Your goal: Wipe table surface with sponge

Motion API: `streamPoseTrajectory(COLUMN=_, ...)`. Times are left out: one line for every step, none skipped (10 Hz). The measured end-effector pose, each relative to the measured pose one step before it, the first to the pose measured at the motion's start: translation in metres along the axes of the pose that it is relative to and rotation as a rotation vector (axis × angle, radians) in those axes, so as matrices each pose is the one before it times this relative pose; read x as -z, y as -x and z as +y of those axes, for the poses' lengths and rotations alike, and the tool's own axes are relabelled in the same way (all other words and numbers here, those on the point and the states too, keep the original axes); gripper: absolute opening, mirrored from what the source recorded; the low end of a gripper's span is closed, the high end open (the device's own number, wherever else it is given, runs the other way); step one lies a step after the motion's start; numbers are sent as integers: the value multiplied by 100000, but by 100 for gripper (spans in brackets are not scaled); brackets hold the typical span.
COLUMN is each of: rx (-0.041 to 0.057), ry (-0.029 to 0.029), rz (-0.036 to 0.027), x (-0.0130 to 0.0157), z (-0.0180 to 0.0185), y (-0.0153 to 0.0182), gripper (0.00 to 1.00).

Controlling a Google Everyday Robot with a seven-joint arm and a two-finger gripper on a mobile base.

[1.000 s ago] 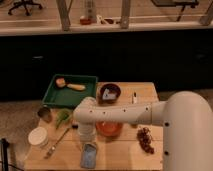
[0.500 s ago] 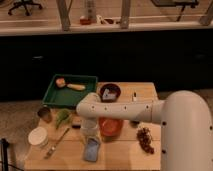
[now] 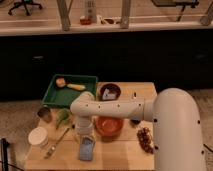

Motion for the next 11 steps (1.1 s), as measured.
streamPoseTrajectory(rx=290, ry=43, rz=-910, x=-104, z=-185, y=197, gripper=0)
streamPoseTrajectory(rx=-850, ry=177, rz=-571, x=-78, z=-90, y=152, gripper=0)
streamPoseTrajectory(rx=-1771, ry=134, rz=-196, x=-26, z=99, y=65, gripper=0)
streamPoseTrajectory(rx=-2879, ry=364, rz=-99, x=-16, z=183, y=22, gripper=0)
streamPoseTrajectory(rx=-2918, ry=377, rz=-31, x=3, z=213, y=-18, gripper=0)
streamPoseTrajectory(rx=-2289, ry=217, rz=-74, x=-24, z=148, y=-21, gripper=0)
streamPoseTrajectory(rx=-429, ry=179, rz=25, x=15, z=78, y=-28, gripper=0)
streamPoseTrajectory(rx=32, ry=11, rz=2, x=-2, z=0, y=1, gripper=0)
streamPoseTrajectory(rx=2, ry=1, rz=5, x=2, z=-1, y=-2, gripper=0)
streamPoseTrajectory(rx=17, ry=5, rz=-4, x=-5, z=4, y=1, gripper=0)
streamPoseTrajectory(rx=46, ry=-9, rz=-1, x=2, z=4, y=0, gripper=0)
